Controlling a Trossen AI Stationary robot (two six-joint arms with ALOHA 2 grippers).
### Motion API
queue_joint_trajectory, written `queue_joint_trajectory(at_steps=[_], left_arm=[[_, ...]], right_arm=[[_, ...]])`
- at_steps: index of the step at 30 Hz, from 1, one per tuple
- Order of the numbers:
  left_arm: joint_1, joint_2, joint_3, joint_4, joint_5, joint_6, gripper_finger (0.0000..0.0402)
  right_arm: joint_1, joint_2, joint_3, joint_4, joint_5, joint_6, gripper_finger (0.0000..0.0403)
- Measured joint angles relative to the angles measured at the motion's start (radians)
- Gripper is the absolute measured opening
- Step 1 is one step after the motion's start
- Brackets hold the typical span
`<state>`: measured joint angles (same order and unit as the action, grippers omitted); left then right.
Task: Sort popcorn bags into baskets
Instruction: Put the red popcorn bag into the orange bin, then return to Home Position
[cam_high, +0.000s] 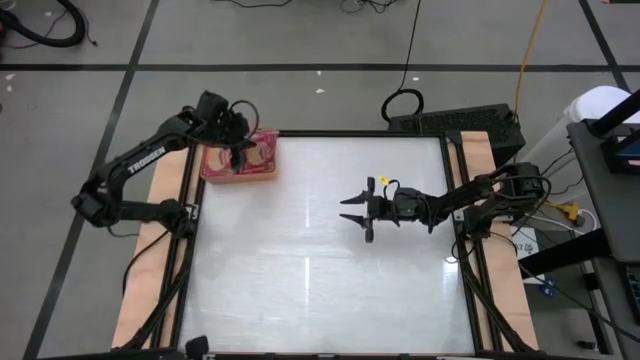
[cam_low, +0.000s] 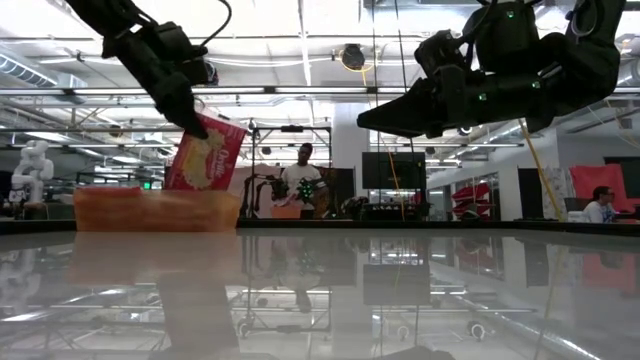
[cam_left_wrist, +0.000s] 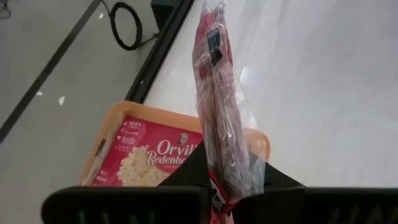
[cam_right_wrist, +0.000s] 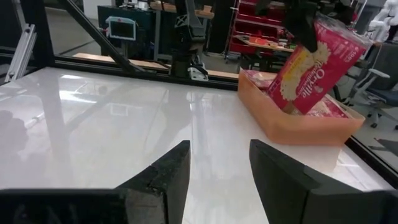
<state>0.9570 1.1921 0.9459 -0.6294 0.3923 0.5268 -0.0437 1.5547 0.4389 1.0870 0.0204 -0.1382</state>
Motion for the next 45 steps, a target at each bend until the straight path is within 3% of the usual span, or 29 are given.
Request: queue_joint_trajectory(at_steps=[5, 9, 22, 29, 36, 40, 45], left_arm=[[0.022, 0.019, 0.000, 0.002, -0.012, -0.006, 0.0026], [0.034, 0.019, 0.000, 0.007, -0.122, -0.013, 0.0039], [0.029, 0.019, 0.000, 0.088, -0.357, -0.049, 0.0198], [0.023, 0.019, 0.000, 0.155, -0.443, -0.196, 0.0239], [-0.089, 0.009, -0.005, 0.100, -0.381, -0.365, 0.0210], [-0.237, -0.053, -0.057, 0.158, -0.399, -0.397, 0.0154], [-0.416, -0.223, -0.197, 0.339, -0.430, -0.479, 0.0072]], right_arm=[[0.000, 0.000, 0.000, 0.000, 0.000, -0.004, 0.0157], [0.000, 0.000, 0.000, 0.000, 0.000, -0.002, 0.0157], [0.000, 0.000, 0.000, 0.000, 0.000, -0.004, 0.0157], [0.000, 0.000, 0.000, 0.000, 0.002, -0.004, 0.0157], [0.000, -0.023, 0.000, -0.004, 0.010, 0.002, 0.0157], [0.000, -0.099, -0.022, -0.029, 0.074, 0.042, 0.0146], [0.000, -0.257, -0.109, -0.044, 0.085, 0.065, 0.0088]])
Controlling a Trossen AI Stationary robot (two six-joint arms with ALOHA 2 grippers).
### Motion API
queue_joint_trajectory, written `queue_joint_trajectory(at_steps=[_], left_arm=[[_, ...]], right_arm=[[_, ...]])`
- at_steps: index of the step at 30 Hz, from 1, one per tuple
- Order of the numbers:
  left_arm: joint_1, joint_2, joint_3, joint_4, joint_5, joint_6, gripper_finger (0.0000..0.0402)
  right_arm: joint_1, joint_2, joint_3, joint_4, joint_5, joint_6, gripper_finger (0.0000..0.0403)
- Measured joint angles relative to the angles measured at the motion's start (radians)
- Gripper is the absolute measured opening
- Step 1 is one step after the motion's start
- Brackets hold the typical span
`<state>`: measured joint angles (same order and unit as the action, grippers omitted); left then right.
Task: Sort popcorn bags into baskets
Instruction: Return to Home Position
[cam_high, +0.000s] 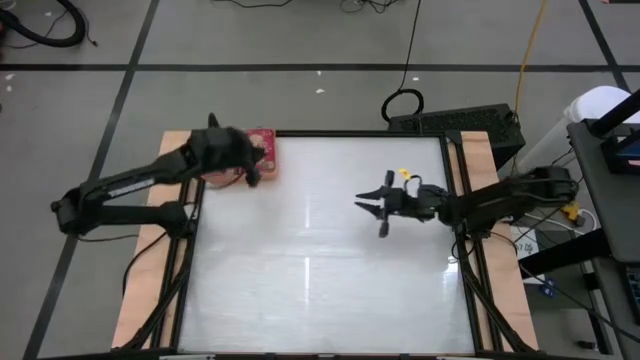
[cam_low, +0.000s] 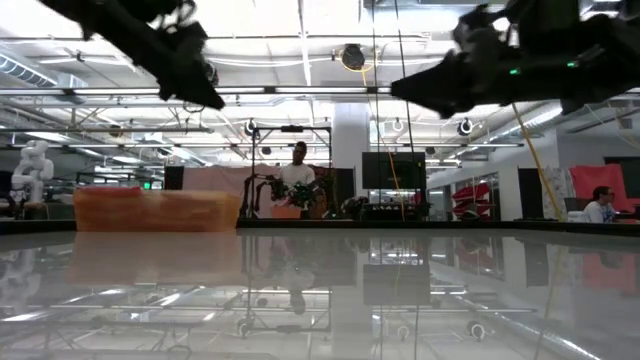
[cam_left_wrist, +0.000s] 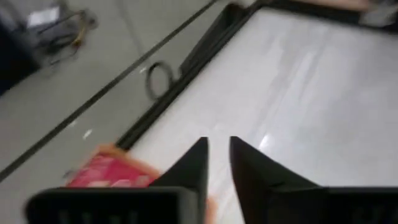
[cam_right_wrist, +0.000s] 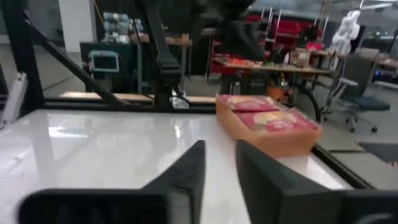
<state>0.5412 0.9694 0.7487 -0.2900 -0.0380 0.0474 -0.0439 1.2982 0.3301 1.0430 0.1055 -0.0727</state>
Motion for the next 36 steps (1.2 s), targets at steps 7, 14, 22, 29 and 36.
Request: queue_joint_trajectory(at_steps=[7, 14, 22, 29, 36], left_arm=[[-0.236, -0.190, -0.191, 0.196, -0.078, 0.003, 0.0006], [-0.389, -0.247, -0.348, 0.342, -0.133, 0.013, 0.0004], [-0.406, -0.248, -0.397, 0.337, -0.135, 0.042, 0.0030], [-0.404, -0.248, -0.397, 0.370, -0.136, 0.004, 0.0037], [-0.405, -0.252, -0.471, 0.486, -0.065, 0.047, 0.0006]], right_arm=[[-0.004, -0.261, -0.132, -0.099, 0.013, -0.027, 0.0006], [-0.005, -0.472, -0.167, -0.343, 0.078, -0.019, 0.0009], [-0.009, -0.614, -0.221, -0.434, 0.080, -0.035, 0.0003], [-0.009, -0.664, -0.281, -0.420, 0.078, 0.006, 0.0001], [-0.009, -0.733, -0.284, -0.472, 0.077, -0.028, 0.0001]])
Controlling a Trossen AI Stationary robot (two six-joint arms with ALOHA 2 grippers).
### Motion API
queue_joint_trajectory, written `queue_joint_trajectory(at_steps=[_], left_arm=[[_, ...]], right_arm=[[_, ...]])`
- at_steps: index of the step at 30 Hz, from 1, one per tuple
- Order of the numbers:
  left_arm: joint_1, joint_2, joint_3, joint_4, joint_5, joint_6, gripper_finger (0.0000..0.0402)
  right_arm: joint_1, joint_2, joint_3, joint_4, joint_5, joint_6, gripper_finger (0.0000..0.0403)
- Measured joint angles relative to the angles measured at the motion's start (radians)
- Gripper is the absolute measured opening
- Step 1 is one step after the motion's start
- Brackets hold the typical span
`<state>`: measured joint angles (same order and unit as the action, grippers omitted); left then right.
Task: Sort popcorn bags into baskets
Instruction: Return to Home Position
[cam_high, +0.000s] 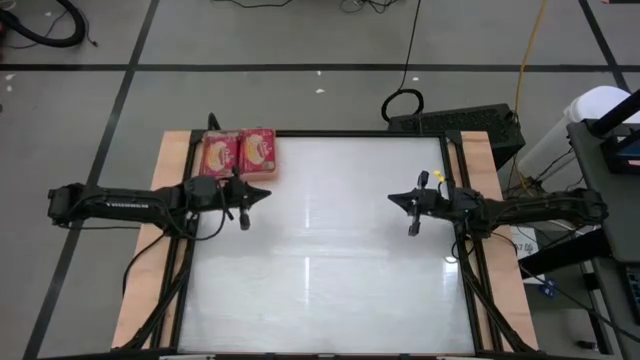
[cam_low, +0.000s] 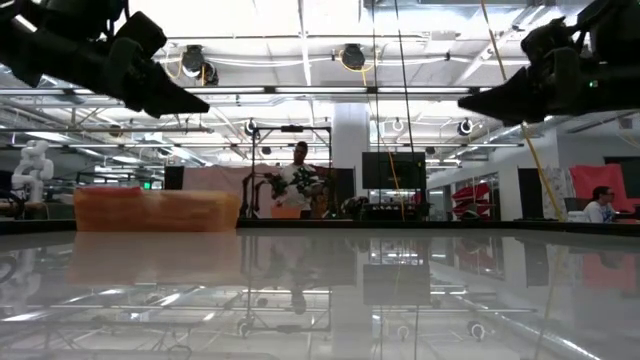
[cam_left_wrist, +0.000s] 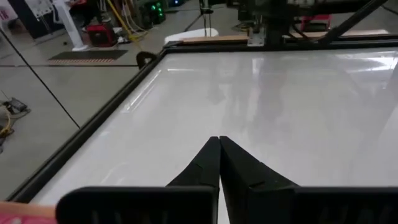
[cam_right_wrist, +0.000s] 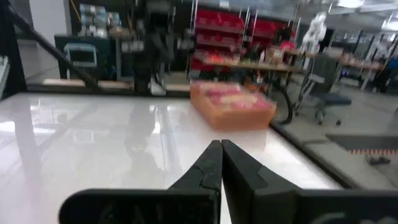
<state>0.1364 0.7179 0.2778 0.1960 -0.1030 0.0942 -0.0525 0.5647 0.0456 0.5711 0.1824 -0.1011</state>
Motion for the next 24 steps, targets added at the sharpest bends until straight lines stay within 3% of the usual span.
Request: queue_joint_trajectory(at_steps=[11, 17, 24], left_arm=[[-0.020, -0.082, -0.173, 0.214, -0.005, -0.049, 0.0002], [-0.083, -0.132, -0.209, 0.225, -0.080, -0.051, 0.0001], [-0.120, -0.208, -0.230, 0.222, -0.090, -0.044, 0.0001]], right_arm=[[0.000, -0.182, -0.003, -0.142, 0.000, -0.011, 0.0001], [0.000, -0.309, -0.003, -0.225, 0.001, -0.008, 0.0001], [0.003, -0.480, -0.004, -0.282, -0.003, 0.020, 0.0001]])
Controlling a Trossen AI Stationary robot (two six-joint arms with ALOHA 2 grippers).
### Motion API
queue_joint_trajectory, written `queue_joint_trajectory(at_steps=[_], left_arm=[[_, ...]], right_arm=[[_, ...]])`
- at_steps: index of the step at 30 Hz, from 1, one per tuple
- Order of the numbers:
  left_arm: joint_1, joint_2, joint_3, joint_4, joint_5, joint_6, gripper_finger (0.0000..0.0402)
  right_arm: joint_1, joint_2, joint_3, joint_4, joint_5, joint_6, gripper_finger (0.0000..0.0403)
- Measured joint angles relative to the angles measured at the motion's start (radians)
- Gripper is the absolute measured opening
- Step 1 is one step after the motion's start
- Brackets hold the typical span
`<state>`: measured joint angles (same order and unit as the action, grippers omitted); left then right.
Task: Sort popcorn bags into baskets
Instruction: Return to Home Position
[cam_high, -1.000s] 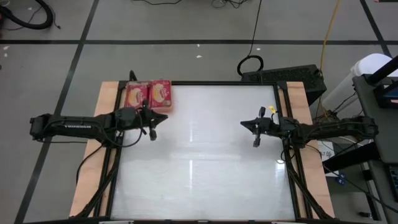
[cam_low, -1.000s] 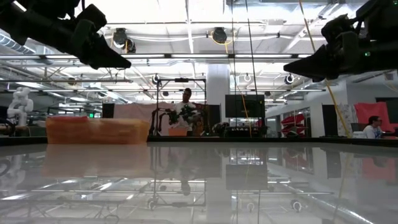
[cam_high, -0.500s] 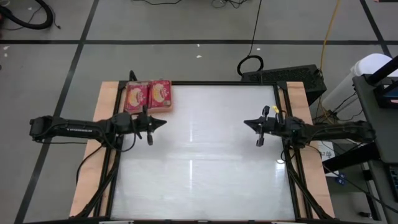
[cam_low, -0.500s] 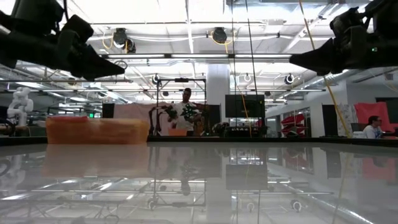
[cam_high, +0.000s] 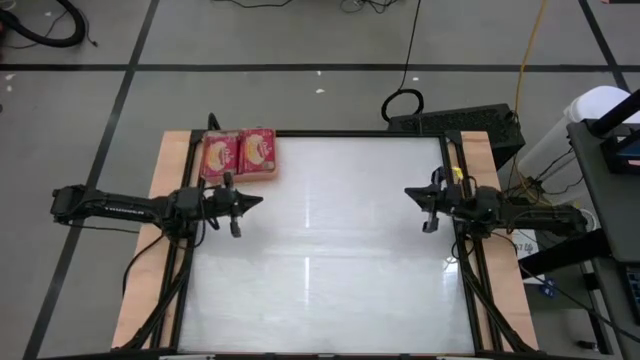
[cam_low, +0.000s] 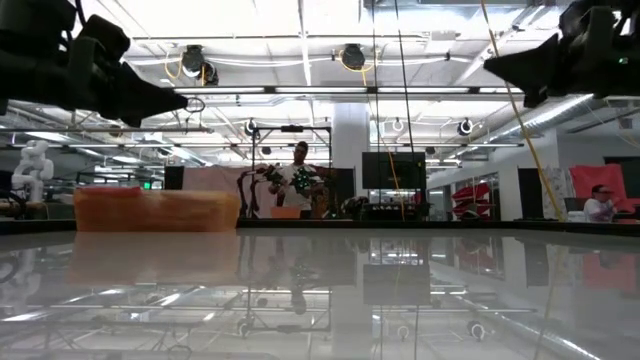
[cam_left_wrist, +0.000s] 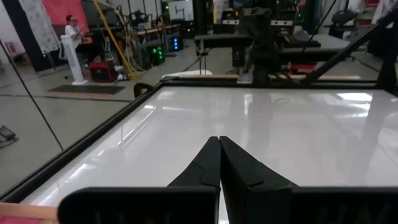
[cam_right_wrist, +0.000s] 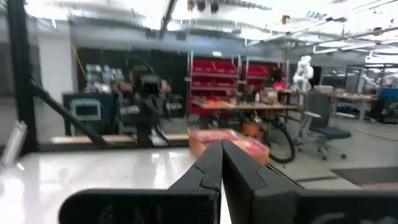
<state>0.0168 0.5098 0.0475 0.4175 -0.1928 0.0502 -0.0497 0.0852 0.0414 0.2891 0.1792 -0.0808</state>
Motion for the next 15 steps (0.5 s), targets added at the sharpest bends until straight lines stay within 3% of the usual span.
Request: queue_joint_trajectory(at_steps=[7, 15], left_arm=[[-0.001, -0.021, 0.000, -0.005, 0.000, -0.006, 0.0001], [-0.001, -0.021, 0.000, -0.005, 0.015, -0.012, 0.0001]], right_arm=[[0.061, -0.084, 0.000, -0.134, -0.050, 0.079, 0.0001], [0.137, -0.082, 0.000, -0.230, -0.002, 0.097, 0.0001]])
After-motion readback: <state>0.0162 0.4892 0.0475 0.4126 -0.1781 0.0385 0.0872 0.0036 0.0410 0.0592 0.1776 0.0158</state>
